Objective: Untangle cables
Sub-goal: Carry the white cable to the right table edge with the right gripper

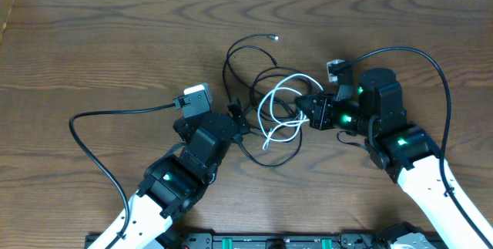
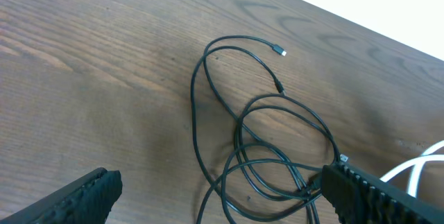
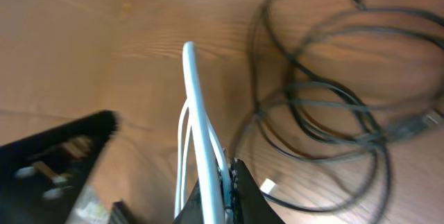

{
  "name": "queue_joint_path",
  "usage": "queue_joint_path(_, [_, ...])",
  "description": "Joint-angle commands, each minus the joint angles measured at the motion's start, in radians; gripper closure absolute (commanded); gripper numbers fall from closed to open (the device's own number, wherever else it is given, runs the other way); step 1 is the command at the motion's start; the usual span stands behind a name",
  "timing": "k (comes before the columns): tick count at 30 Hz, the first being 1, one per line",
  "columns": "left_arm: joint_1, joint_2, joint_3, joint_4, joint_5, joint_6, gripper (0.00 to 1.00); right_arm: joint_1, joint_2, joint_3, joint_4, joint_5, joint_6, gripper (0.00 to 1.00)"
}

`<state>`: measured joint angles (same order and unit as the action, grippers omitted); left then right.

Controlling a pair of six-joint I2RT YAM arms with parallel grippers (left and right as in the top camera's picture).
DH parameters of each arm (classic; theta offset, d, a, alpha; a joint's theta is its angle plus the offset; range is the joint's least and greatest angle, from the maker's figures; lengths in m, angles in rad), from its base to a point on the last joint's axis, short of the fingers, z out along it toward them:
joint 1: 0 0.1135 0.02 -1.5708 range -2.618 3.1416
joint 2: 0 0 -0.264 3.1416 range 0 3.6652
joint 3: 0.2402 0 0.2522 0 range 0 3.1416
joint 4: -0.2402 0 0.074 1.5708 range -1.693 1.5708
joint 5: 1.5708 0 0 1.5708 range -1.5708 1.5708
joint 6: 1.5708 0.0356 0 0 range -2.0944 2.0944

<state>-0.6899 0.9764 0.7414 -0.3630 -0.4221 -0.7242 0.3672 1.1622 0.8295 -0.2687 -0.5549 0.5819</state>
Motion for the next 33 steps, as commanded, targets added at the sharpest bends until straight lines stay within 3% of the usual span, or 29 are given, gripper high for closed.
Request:
queue_joint_path(1, [0.002,0.004,0.005,-0.003,-0.016,0.017,0.03,0.007,-0.026,0.008,0.022,-0.14,0.03,0.99])
queue_joint_path(5, [0.002,0.004,0.005,-0.003,-0.016,0.017,0.03,0.007,-0.026,0.008,-0.108,-0.123,0.097,0.99])
queue_joint_path(11, [0.002,0.004,0.005,-0.003,-0.016,0.017,0.03,0.01,0.0,0.006,-0.356,0.208,0.098,0.99])
queue_joint_path(15, [0.002,0.004,0.005,-0.003,-0.016,0.017,0.03,0.013,0.012,0.006,-0.326,0.079,0.098,0.99])
queue_joint_path(20, [0.002,0.004,0.005,-0.003,-0.016,0.017,0.03,0.048,0.018,-0.002,-0.493,0.051,0.092,0.99])
queue_joint_path(26, [0.002,0.004,0.005,-0.003,-0.016,0.017,0.03,0.051,0.004,-0.002,-0.349,-0.098,-0.022,0.99])
queue_joint_path(33, [0.002,0.004,0.005,-0.003,-0.016,0.017,0.03,-0.194,-0.077,0.065,-0.253,-0.138,0.002,0.99])
